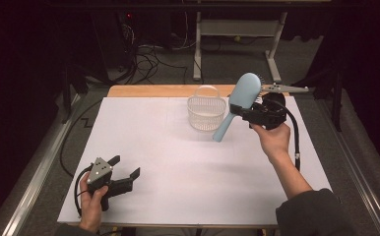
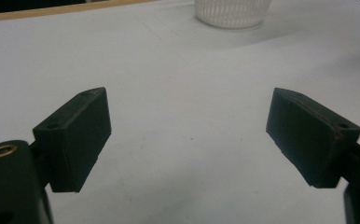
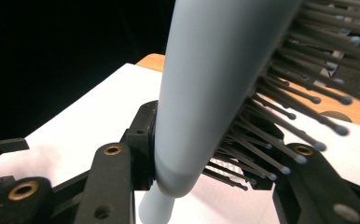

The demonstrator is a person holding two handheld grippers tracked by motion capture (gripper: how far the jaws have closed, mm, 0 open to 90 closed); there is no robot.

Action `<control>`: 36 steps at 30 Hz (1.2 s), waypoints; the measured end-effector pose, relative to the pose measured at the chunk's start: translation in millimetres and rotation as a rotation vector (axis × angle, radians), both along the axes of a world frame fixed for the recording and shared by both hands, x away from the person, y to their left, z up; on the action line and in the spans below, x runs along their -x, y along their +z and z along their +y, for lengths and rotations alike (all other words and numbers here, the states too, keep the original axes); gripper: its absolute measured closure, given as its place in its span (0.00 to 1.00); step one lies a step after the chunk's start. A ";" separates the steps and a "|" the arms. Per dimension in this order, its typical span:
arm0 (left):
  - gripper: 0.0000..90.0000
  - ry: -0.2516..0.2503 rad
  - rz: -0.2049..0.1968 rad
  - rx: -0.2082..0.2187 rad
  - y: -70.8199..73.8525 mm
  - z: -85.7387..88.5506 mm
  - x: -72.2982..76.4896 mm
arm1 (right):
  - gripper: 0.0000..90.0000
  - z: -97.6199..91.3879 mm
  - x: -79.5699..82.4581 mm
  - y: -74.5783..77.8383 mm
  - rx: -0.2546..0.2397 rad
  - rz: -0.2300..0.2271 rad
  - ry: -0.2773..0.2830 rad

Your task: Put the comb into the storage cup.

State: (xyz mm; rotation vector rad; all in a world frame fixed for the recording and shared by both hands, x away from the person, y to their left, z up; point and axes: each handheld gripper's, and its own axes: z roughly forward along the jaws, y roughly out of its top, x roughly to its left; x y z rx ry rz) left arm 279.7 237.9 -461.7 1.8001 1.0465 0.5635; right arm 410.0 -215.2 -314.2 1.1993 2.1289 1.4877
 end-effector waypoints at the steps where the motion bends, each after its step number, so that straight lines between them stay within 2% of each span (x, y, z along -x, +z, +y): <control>1: 0.17 0.000 -0.001 -0.001 0.1 -0.1 0.1 | 0.62 0.2 -0.8 0.0 0.001 0.002 -0.003; 16: 0.16 -0.005 0.001 -0.010 0.1 -0.7 -1.5 | 0.61 -0.7 -14.3 0.8 0.014 0.016 -0.042; 24: 0.16 -0.013 0.001 -0.014 -0.1 -1.7 -2.2 | 0.61 0.3 -21.1 3.2 0.014 0.010 -0.055; 36: 0.16 -0.025 0.003 -0.023 -0.5 -2.6 -2.8 | 0.61 7.8 -33.2 8.3 0.014 0.008 -0.068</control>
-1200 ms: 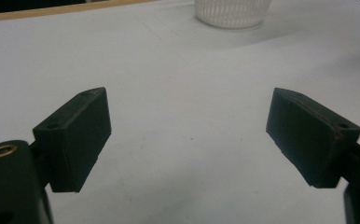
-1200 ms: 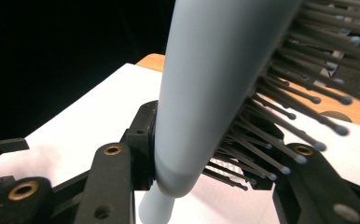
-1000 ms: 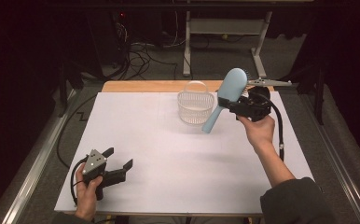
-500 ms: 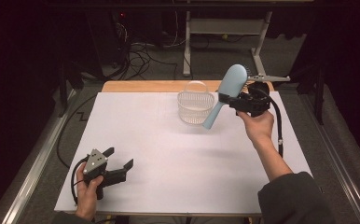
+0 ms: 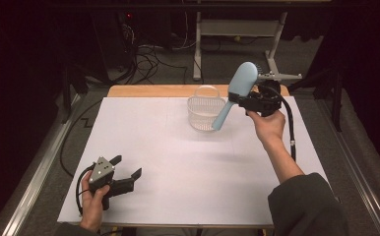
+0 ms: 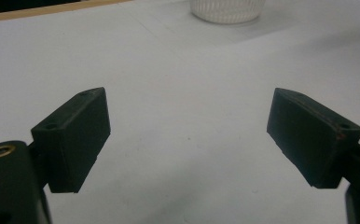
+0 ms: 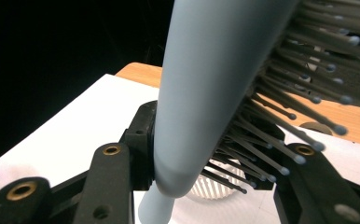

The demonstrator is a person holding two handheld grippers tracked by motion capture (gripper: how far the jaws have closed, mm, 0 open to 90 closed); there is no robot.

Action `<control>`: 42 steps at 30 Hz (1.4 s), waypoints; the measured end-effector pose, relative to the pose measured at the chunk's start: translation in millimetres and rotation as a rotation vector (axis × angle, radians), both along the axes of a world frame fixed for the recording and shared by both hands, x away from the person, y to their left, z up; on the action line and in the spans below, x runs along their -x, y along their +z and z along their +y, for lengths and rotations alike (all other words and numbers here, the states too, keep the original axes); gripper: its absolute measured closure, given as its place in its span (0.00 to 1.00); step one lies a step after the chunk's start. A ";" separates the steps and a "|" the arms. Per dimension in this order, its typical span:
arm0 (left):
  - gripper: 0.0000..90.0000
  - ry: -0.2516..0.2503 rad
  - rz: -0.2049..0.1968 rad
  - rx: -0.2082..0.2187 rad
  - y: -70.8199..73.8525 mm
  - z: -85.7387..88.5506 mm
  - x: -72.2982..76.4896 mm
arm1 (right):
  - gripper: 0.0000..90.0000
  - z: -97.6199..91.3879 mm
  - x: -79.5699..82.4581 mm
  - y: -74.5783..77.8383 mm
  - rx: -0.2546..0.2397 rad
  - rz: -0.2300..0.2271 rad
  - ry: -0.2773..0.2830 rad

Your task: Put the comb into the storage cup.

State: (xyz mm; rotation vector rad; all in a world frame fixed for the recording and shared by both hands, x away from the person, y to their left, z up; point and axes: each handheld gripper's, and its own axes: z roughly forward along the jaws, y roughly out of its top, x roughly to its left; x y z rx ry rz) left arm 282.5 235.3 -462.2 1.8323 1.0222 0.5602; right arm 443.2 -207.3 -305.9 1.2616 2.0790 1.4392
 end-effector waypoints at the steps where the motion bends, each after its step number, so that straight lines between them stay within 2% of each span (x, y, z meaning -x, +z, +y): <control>1: 0.16 -0.002 0.001 -0.002 0.0 -0.2 -0.1 | 0.61 0.7 -0.7 0.3 0.001 -0.001 0.001; 35: 0.16 -0.020 0.007 -0.006 -0.1 -0.8 -0.8 | 0.61 20.4 -30.5 12.1 0.020 -0.003 -0.027; 38: 0.16 -0.023 0.004 -0.005 0.1 -0.8 -0.3 | 0.61 23.9 -32.8 12.8 0.012 0.009 -0.025; 42: 0.16 -0.018 0.004 0.000 0.1 -0.6 -0.3 | 0.61 28.5 -35.6 12.7 0.028 0.018 -0.026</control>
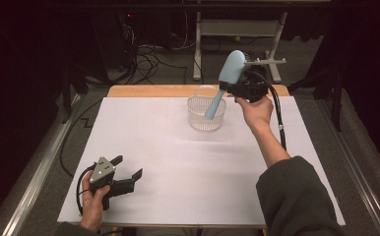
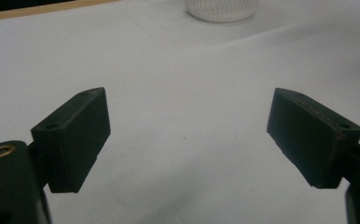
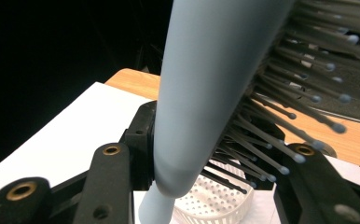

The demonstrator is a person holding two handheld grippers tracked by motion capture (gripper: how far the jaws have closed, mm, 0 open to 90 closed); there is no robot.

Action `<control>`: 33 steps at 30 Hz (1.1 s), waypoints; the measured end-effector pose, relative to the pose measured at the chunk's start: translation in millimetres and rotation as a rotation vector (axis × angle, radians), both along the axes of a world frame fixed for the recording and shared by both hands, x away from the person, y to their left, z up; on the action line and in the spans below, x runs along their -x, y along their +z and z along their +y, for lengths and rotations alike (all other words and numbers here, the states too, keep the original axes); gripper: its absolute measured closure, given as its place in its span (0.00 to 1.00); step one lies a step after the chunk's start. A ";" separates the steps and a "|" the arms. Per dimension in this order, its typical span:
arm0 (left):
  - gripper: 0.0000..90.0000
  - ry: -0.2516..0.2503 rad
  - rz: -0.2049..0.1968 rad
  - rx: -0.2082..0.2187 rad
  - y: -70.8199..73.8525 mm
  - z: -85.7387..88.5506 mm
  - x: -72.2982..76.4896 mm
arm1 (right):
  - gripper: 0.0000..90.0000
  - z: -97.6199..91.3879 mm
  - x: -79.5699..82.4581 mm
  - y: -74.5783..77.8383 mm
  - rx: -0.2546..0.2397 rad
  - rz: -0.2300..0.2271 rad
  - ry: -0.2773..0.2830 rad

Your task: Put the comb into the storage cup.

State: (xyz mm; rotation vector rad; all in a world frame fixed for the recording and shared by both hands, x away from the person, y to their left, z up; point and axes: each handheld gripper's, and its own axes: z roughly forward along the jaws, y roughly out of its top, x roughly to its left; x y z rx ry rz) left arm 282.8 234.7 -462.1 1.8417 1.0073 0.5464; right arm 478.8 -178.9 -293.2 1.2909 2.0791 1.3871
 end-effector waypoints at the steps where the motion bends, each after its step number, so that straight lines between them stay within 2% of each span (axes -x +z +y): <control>1: 0.16 0.000 0.000 0.000 0.0 -0.1 -0.1 | 0.61 0.5 -0.7 0.0 -0.001 0.000 0.000; 10: 0.16 -0.015 0.005 -0.004 -0.8 -1.1 -1.2 | 0.61 8.5 -6.4 3.7 0.011 -0.009 -0.006; 15: 0.16 -0.018 0.001 -0.006 -0.6 -1.7 -1.7 | 0.61 12.2 -7.4 5.4 -0.006 -0.016 -0.008; 33: 0.16 -0.010 -0.014 -0.003 0.5 -0.8 -0.6 | 0.61 17.5 -15.5 0.3 0.010 -0.011 -0.050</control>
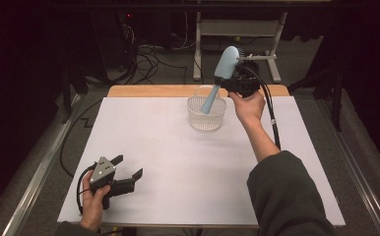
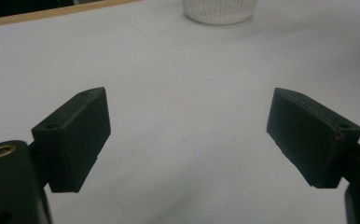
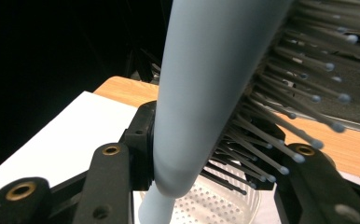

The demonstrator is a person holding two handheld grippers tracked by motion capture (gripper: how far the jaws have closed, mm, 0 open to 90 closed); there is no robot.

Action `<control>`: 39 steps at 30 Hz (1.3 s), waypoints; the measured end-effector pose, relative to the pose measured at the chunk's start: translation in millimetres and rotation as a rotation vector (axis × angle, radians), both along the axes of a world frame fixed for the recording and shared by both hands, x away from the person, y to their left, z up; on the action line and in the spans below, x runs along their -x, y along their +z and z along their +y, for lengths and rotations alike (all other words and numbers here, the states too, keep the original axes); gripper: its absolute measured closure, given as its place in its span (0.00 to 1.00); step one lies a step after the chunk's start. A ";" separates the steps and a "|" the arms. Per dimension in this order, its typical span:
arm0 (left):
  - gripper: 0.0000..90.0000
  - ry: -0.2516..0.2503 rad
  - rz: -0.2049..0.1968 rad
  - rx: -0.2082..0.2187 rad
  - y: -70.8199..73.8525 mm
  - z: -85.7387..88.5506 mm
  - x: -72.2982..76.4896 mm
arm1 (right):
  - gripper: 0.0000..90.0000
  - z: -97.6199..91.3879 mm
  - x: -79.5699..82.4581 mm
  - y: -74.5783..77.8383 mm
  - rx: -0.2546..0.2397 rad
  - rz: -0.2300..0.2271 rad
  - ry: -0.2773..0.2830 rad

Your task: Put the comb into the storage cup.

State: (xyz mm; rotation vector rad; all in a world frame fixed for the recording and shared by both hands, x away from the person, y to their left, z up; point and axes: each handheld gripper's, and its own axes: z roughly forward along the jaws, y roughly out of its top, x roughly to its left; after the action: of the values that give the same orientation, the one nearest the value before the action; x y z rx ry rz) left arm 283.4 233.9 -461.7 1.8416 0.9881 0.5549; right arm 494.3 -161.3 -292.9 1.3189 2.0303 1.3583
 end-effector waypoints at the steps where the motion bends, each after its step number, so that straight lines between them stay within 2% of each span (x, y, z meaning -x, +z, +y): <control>1: 0.16 0.000 0.001 -0.001 -0.1 -0.1 -0.1 | 0.61 0.6 -0.5 -0.6 0.003 0.001 -0.002; 4: 0.16 -0.002 0.000 -0.003 0.0 -0.2 0.1 | 0.61 1.8 -2.2 -2.4 0.007 0.004 -0.010; 7: 0.16 0.000 -0.002 -0.002 0.2 0.0 0.7 | 0.61 1.3 -3.8 -3.7 -0.014 0.010 -0.016; 18: 0.16 -0.004 -0.001 0.000 -0.1 -0.1 0.3 | 0.61 9.7 -10.1 -12.8 0.021 0.006 -0.034; 24: 0.16 -0.004 -0.005 0.001 0.1 0.4 0.9 | 0.61 13.9 -10.2 -17.9 0.012 -0.002 -0.037; 31: 0.16 -0.008 -0.003 0.002 -0.1 0.2 0.4 | 0.61 17.9 -13.6 -23.6 0.033 0.000 -0.044; 39: 0.16 -0.009 -0.001 0.005 0.1 0.3 0.5 | 0.60 17.9 -14.6 -33.1 0.032 0.004 -0.053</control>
State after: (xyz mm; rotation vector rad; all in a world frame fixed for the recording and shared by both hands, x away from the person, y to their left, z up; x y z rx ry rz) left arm 282.9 234.3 -461.5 1.8404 0.9794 0.5479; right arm 508.9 -143.4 -326.1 1.3519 1.9970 1.2961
